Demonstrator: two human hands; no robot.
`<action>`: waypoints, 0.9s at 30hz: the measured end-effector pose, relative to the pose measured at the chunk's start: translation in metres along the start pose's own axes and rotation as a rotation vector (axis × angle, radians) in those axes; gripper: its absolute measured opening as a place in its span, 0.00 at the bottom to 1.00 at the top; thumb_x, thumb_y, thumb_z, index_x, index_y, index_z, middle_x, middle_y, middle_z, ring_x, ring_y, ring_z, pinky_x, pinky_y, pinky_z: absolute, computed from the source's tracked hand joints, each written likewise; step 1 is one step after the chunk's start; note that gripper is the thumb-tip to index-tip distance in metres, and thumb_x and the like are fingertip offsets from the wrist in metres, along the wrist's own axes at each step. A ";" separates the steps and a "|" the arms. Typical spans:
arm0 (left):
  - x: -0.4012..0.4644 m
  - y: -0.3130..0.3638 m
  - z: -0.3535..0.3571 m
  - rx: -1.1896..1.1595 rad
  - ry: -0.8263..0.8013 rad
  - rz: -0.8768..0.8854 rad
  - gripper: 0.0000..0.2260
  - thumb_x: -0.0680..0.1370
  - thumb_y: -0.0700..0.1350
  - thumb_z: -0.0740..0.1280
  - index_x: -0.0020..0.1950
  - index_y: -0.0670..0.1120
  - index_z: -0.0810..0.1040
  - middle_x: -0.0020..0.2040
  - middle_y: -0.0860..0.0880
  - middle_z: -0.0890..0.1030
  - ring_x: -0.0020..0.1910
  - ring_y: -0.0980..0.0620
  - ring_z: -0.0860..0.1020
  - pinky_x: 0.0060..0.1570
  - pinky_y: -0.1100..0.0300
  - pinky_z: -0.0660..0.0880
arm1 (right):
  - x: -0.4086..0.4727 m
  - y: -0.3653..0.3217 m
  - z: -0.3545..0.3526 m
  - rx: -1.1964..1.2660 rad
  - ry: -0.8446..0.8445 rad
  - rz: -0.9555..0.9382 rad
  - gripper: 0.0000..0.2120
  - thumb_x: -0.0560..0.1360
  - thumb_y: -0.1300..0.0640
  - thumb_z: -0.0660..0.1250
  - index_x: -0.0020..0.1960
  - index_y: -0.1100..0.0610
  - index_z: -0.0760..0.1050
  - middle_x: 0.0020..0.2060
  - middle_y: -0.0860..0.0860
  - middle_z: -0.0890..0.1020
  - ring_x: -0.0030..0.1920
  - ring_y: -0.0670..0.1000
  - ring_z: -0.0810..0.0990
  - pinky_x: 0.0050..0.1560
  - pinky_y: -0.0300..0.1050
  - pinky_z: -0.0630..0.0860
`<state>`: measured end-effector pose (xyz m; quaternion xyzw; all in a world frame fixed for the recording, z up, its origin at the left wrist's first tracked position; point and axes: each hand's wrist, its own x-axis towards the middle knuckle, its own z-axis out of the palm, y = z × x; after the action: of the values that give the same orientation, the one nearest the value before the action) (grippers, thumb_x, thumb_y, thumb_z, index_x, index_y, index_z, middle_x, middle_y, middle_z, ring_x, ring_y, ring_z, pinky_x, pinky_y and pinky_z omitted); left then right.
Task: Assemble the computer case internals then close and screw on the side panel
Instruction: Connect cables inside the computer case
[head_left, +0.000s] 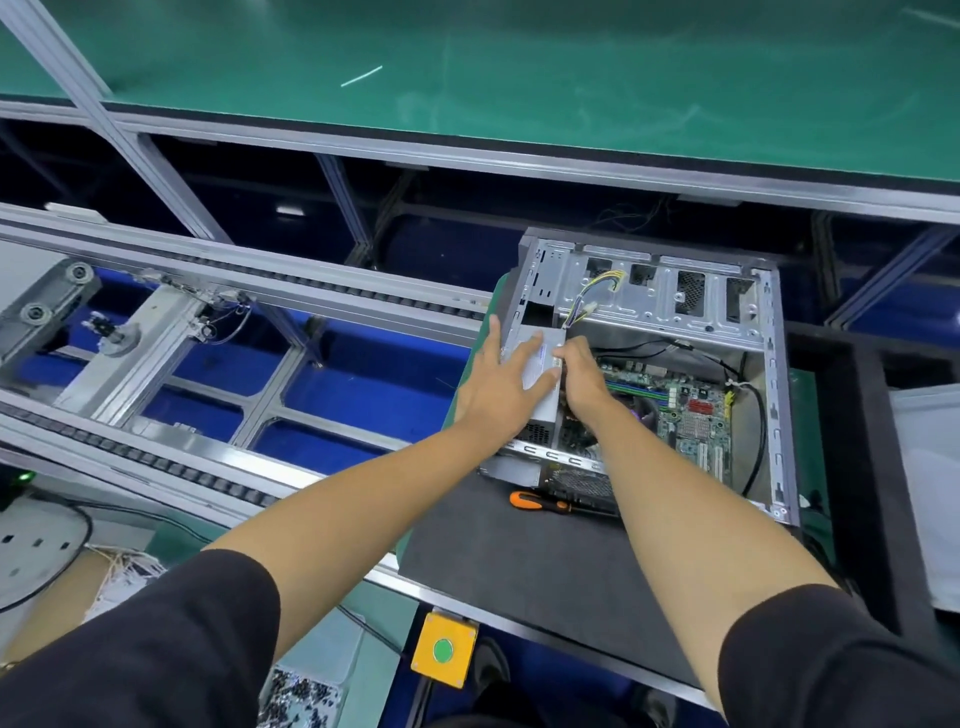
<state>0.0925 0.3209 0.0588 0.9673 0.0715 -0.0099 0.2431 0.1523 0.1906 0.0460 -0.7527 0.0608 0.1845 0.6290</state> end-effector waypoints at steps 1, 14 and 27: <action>0.002 0.000 0.001 0.084 0.035 0.078 0.29 0.80 0.71 0.52 0.78 0.62 0.62 0.82 0.58 0.39 0.82 0.51 0.47 0.67 0.49 0.69 | -0.001 -0.001 0.001 0.001 0.009 0.005 0.08 0.76 0.48 0.58 0.43 0.52 0.63 0.42 0.50 0.70 0.44 0.51 0.68 0.45 0.50 0.65; 0.054 -0.013 -0.011 0.399 0.008 0.647 0.28 0.82 0.63 0.49 0.64 0.41 0.71 0.64 0.43 0.72 0.66 0.43 0.69 0.76 0.47 0.56 | 0.009 0.011 -0.001 -0.016 -0.007 -0.056 0.11 0.72 0.44 0.57 0.44 0.52 0.61 0.40 0.48 0.65 0.40 0.49 0.64 0.43 0.50 0.62; 0.064 -0.012 -0.032 0.487 -0.337 0.659 0.56 0.67 0.82 0.56 0.76 0.37 0.57 0.76 0.38 0.58 0.78 0.40 0.53 0.79 0.44 0.39 | 0.016 0.009 0.006 0.325 0.050 0.122 0.19 0.77 0.44 0.57 0.53 0.59 0.73 0.43 0.54 0.77 0.42 0.52 0.75 0.45 0.49 0.71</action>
<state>0.1539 0.3553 0.0776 0.9524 -0.2859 -0.1057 0.0065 0.1629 0.1964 0.0316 -0.6405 0.1507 0.1913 0.7283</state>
